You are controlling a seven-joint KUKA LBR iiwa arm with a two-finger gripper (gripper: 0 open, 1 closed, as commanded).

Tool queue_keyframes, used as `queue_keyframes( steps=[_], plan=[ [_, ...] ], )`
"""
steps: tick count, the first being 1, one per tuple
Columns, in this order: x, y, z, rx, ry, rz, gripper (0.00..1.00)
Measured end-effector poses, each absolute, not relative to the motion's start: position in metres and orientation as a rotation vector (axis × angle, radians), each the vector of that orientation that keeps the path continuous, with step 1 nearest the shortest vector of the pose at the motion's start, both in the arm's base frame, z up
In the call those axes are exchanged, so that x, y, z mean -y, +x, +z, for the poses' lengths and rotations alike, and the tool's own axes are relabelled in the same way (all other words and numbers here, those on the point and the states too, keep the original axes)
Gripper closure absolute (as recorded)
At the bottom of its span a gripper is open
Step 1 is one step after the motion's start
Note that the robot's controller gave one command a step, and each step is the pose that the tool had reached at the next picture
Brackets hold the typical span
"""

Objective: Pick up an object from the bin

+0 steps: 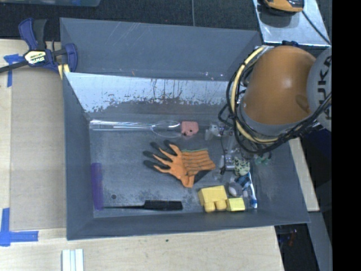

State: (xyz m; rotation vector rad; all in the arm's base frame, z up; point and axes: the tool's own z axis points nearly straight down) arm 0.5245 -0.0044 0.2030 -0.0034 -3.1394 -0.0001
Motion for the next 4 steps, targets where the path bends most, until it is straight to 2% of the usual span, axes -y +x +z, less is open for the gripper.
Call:
queue_keyframes(
  steps=[1, 2, 3, 4],
  plan=[
    [0.005, 0.526, 0.206, 3.145, -0.003, 0.0, 0.0],
    [-0.043, 0.567, 0.158, 3.148, 0.065, -0.003, 0.0],
    [-0.054, 0.571, 0.144, 3.153, -0.044, 0.002, 0.0],
    [-0.052, 0.565, 0.144, 3.152, 0.031, 0.002, 0.0]
  ],
)
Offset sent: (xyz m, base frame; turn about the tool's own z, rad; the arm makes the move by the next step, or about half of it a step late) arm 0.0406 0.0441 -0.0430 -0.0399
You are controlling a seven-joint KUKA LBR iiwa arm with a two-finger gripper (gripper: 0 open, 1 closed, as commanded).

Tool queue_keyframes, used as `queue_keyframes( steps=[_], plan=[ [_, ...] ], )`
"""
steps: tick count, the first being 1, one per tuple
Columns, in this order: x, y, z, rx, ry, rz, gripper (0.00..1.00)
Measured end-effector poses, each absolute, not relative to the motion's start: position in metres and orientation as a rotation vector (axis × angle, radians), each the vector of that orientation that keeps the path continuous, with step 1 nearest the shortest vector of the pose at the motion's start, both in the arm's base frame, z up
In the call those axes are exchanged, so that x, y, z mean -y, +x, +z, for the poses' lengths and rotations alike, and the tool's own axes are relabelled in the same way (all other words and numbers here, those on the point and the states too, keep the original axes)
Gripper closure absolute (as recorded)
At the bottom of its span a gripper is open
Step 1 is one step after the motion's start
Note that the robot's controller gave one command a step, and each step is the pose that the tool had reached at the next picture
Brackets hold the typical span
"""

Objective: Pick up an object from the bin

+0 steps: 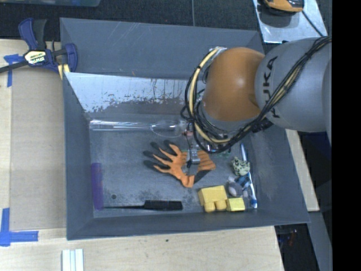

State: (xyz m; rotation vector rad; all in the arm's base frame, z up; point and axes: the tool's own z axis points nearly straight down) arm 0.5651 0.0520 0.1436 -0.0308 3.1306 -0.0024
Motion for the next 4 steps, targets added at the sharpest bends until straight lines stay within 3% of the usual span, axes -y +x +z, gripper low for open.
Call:
queue_keyframes(
  steps=[1, 2, 3, 4],
  plan=[
    [-0.051, 0.551, 0.067, -3.125, 0.173, -0.001, 0.0],
    [-0.059, 0.553, 0.073, -3.107, 0.102, 0.002, 1.0],
    [-0.059, 0.553, 0.073, -3.107, 0.103, 0.002, 1.0],
    [-0.058, 0.55, 0.1, -3.118, 0.104, 0.0, 1.0]
  ],
)
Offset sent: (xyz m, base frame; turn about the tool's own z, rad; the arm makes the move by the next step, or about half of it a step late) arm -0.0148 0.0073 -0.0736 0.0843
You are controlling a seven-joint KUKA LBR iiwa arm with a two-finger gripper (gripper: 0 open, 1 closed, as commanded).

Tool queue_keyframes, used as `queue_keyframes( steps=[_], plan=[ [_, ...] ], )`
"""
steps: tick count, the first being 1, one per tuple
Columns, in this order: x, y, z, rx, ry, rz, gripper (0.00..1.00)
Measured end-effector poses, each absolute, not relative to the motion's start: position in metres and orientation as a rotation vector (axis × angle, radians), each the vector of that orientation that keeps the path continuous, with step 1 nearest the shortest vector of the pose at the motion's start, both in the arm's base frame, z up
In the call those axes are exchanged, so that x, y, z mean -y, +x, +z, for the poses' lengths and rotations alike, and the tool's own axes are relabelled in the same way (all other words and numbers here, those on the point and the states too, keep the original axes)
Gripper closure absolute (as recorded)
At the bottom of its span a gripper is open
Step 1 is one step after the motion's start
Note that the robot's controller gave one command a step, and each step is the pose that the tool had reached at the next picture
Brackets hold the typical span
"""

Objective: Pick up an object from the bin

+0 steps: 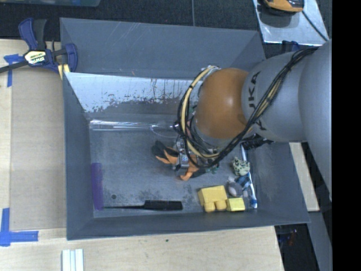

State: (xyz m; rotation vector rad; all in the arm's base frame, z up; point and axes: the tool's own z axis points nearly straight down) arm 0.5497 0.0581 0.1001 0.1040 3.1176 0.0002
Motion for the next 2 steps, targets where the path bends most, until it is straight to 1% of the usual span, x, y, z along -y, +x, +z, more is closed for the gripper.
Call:
queue_keyframes(
  steps=[1, 2],
  plan=[
    [-0.058, 0.552, 0.131, -3.108, 0.104, 0.002, 1.0],
    [-0.057, 0.552, 0.151, -3.109, 0.105, 0.002, 1.0]
  ],
)
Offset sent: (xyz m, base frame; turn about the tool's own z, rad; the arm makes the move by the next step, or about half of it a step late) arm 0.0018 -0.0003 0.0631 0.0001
